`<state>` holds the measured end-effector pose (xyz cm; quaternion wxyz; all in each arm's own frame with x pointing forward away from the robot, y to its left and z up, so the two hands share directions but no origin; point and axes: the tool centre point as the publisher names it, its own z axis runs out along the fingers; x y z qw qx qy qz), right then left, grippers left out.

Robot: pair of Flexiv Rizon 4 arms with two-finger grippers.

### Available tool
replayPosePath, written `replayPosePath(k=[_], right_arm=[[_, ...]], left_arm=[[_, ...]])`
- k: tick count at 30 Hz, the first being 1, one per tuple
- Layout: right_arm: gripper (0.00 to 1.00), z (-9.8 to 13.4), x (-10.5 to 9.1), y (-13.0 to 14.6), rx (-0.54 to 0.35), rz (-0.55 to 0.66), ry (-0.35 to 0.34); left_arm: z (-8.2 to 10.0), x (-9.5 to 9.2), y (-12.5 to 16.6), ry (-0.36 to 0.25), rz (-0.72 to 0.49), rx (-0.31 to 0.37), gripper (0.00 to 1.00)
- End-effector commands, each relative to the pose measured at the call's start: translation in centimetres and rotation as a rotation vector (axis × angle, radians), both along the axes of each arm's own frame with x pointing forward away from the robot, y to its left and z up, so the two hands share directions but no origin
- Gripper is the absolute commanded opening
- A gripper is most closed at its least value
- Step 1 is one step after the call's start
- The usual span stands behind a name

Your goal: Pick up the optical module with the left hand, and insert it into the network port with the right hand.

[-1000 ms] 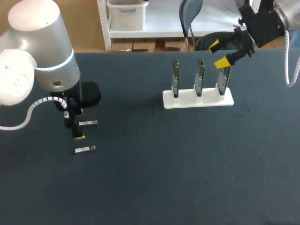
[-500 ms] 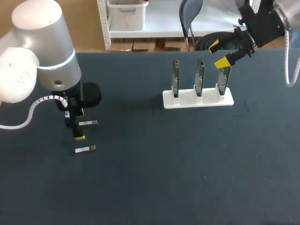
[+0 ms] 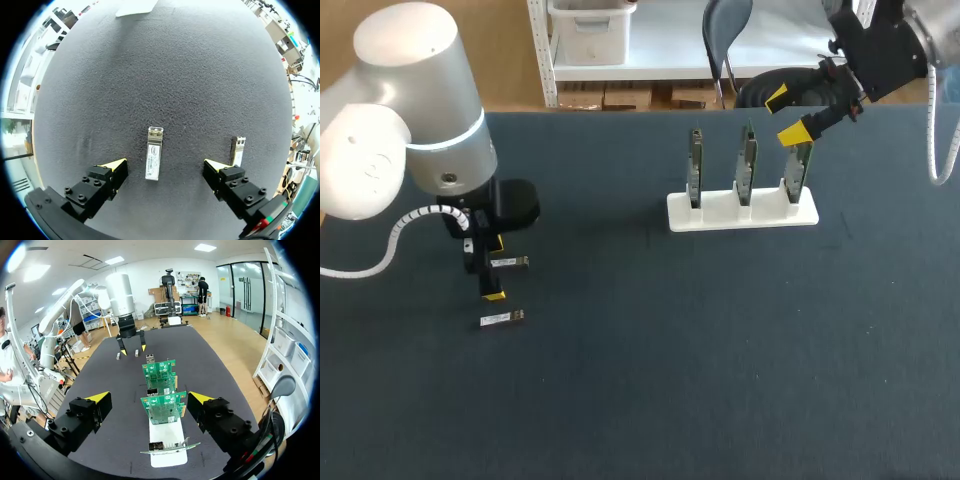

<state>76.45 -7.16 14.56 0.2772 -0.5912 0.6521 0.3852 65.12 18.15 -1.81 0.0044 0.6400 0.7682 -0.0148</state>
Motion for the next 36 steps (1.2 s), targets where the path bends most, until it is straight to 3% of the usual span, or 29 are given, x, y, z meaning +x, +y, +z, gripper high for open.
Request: replayPosePath(k=[1, 9, 10, 11, 12, 30, 36], right_arm=[[1.00, 0.0, -0.1, 0.0, -0.001, -0.003, -0.002], [1.00, 0.0, -0.1, 0.0, -0.001, -0.003, -0.002], [1.00, 0.0, -0.1, 0.0, -0.001, -0.003, -0.002], [1.00, 0.0, -0.1, 0.0, -0.001, -0.003, -0.002], [1.00, 0.0, -0.1, 0.0, -0.001, -0.003, -0.002], [1.00, 0.0, -0.1, 0.0, -0.001, -0.003, -0.002], [1.00, 0.0, -0.1, 0.0, -0.001, -0.003, -0.002]], left_arm=[[-0.3, 0.3, 0.2, 0.008, 0.000, 0.003, 1.00], [-0.4, 0.5, 0.2, 0.023, 0.004, -0.005, 1.00], [-0.4, 0.5, 0.2, 0.024, 0.003, -0.006, 0.42], [-0.4, 0.5, 0.2, 0.025, 0.003, -0.005, 0.05], [-0.4, 0.4, 0.2, 0.026, 0.002, -0.005, 0.00], [-0.3, 0.6, -0.3, 0.022, 0.020, -0.021, 0.00], [0.8, 1.9, -1.0, -0.008, 0.139, -0.129, 0.00]])
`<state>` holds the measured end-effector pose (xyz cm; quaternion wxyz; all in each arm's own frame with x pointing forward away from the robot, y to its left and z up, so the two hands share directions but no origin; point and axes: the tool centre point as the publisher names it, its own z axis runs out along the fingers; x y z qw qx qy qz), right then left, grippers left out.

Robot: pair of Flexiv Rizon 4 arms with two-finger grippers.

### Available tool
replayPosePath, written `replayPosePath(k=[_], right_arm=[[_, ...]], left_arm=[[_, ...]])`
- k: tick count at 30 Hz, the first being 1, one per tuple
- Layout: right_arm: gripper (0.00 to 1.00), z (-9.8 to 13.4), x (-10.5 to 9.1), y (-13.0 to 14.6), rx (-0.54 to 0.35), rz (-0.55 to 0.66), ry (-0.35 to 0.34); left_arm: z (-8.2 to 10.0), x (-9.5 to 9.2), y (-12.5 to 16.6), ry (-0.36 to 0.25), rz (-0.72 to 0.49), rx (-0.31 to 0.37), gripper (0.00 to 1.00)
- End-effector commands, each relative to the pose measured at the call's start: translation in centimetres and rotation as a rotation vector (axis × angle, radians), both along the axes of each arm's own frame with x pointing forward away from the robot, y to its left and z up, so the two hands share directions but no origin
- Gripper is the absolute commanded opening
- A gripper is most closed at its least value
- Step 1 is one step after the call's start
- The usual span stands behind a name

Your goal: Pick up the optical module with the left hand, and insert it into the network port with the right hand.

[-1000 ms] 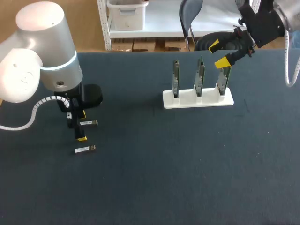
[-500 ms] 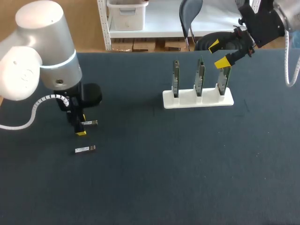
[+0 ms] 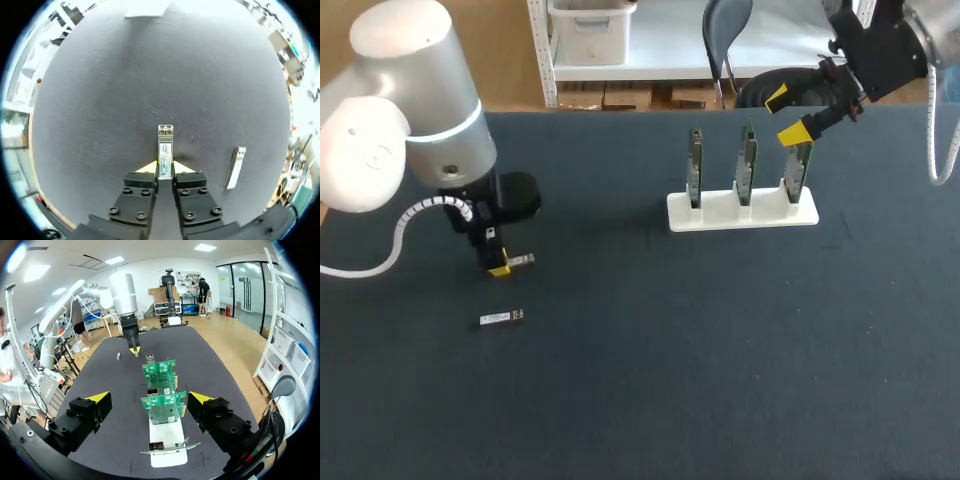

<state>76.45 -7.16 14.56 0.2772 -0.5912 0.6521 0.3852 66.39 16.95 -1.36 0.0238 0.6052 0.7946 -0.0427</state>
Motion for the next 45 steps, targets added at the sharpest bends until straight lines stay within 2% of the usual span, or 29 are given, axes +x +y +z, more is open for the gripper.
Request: replayPosePath(k=[1, 5, 10, 18, 22, 26, 31, 38, 45], right_arm=[[1.00, 0.0, -0.1, 0.0, -0.001, -0.003, -0.002], [1.00, 0.0, -0.1, 0.0, -0.001, -0.003, -0.002], [1.00, 0.0, -0.1, 0.0, -0.001, -0.003, -0.002], [1.00, 0.0, -0.1, 0.0, -0.001, -0.003, -0.002], [1.00, 0.0, -0.1, 0.0, -0.001, -0.003, -0.002], [1.00, 0.0, -0.1, 0.0, -0.001, -0.003, -0.002], [1.00, 0.0, -0.1, 0.0, -0.001, -0.003, -0.002], [1.00, 0.0, -0.1, 0.0, -0.001, -0.003, -0.002], [1.00, 0.0, -0.1, 0.0, -0.001, -0.003, -0.002]], left_arm=[[0.7, 1.1, 0.1, -0.027, 0.091, -0.096, 0.00], [3.2, 3.9, -0.5, -0.095, 0.273, -0.284, 0.00], [7.6, 7.9, -1.8, -0.213, 0.390, -0.482, 0.00], [14.8, 13.7, -7.3, -0.391, 0.355, -0.732, 0.00], [18.0, 15.8, -11.5, -0.441, 0.307, -0.881, 0.00], [20.3, 16.7, -16.3, -0.448, 0.209, -0.984, 0.00], [21.9, 17.1, -21.7, -0.427, 0.086, -1.046, 0.00], [22.9, 16.7, -27.1, -0.386, -0.043, -1.127, 0.00], [23.0, 15.6, -30.9, -0.325, -0.118, -1.203, 0.00]])
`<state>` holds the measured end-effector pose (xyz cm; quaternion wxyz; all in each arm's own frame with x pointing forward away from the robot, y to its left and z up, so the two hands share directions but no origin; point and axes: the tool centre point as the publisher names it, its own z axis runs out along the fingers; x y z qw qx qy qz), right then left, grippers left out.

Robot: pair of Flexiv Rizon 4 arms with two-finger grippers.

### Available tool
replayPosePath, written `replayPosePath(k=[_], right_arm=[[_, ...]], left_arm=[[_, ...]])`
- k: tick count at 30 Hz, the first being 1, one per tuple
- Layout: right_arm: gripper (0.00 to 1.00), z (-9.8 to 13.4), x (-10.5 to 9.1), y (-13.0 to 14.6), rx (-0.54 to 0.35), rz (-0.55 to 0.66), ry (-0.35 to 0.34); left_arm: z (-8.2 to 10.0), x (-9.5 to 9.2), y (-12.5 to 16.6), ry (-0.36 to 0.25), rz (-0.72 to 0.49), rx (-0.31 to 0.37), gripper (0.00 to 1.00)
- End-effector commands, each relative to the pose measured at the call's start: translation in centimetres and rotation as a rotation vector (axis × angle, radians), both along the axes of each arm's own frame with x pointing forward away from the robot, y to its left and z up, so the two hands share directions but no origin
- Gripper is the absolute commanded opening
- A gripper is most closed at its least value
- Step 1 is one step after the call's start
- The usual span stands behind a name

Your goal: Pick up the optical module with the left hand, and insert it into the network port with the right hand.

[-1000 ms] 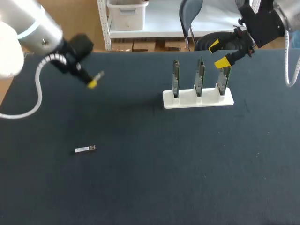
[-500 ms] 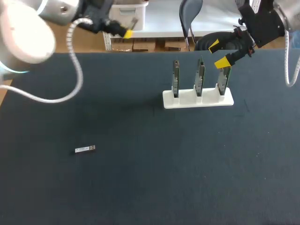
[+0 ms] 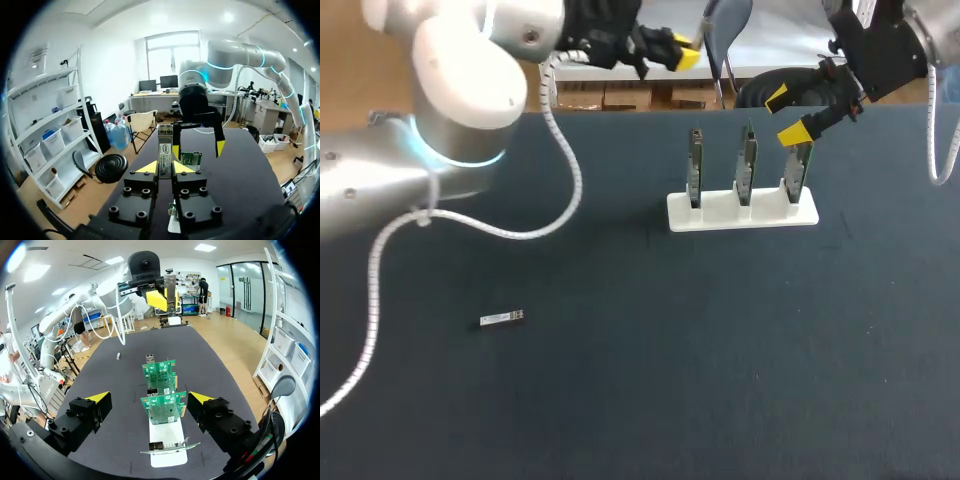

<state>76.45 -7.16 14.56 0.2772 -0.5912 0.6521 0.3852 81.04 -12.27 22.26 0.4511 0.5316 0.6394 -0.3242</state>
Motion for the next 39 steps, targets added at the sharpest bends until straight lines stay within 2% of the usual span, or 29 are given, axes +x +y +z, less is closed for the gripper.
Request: replayPosePath(k=[1, 7, 14, 19, 25, 34, 39], right_arm=[[1.00, 0.0, -0.1, 0.0, -0.001, -0.003, -0.002], [1.00, 0.0, -0.1, 0.0, -0.001, -0.003, -0.002], [1.00, 0.0, -0.1, 0.0, -0.001, -0.003, -0.002], [1.00, 0.0, -0.1, 0.0, -0.001, -0.003, -0.002], [1.00, 0.0, -0.1, 0.0, -0.001, -0.003, -0.002], [1.00, 0.0, -0.1, 0.0, -0.001, -0.003, -0.002], [1.00, 0.0, -0.1, 0.0, -0.001, -0.003, -0.002]], left_arm=[[-0.7, 0.8, -2.2, -0.005, -0.111, -0.167, 0.00], [-1.5, -0.1, -4.6, 0.036, -0.143, -0.215, 0.00], [-2.2, -0.7, -6.1, 0.046, -0.147, -0.234, 0.00], [-2.2, -1.6, -6.5, 0.040, -0.133, -0.255, 0.00], [-3.2, -2.7, -6.8, 0.043, -0.130, -0.251, 0.00], [-4.0, -3.3, -6.5, 0.076, -0.098, -0.284, 0.00], [-4.1, -3.8, -7.0, 0.057, -0.117, -0.274, 0.00]])
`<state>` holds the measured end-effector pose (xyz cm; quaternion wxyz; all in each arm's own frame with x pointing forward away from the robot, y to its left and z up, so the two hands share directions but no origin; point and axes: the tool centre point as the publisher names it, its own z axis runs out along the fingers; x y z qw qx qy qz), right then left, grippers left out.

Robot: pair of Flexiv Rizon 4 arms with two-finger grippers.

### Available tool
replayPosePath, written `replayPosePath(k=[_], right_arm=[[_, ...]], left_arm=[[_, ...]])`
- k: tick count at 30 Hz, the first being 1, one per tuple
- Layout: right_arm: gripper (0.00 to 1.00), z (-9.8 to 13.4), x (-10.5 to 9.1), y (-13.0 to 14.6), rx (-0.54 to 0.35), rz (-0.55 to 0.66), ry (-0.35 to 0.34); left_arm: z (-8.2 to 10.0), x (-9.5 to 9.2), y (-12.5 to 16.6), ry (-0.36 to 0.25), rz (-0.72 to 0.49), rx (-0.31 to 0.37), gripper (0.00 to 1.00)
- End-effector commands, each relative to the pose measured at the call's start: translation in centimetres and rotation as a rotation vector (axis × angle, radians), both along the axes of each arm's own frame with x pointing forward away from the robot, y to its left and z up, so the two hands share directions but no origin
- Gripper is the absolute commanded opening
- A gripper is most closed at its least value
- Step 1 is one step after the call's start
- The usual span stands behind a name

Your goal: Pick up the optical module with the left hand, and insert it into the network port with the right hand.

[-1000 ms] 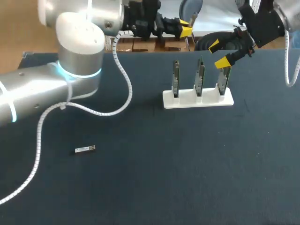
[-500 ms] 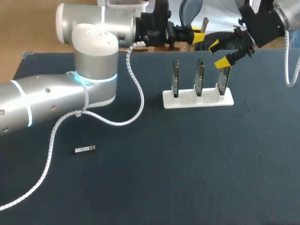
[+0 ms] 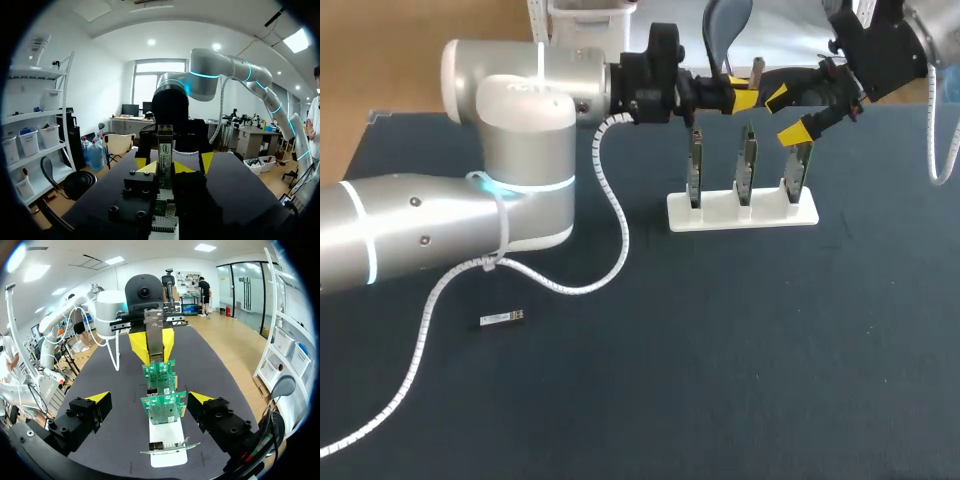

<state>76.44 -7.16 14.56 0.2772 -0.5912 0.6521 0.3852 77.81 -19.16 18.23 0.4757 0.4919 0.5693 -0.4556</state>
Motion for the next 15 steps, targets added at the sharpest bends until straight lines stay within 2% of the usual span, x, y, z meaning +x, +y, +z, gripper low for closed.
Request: replayPosePath(k=[1, 15], right_arm=[[1.00, 0.00, -0.09, 0.03, -0.001, -0.003, -0.002], [1.00, 0.00, -0.09, 0.03, -0.001, -0.003, -0.002]], left_arm=[[-0.09, -0.65, -0.14, -0.017, 0.010, 0.004, 0.00], [-0.70, -1.02, -0.33, -0.016, 0.013, 0.012, 0.00]])
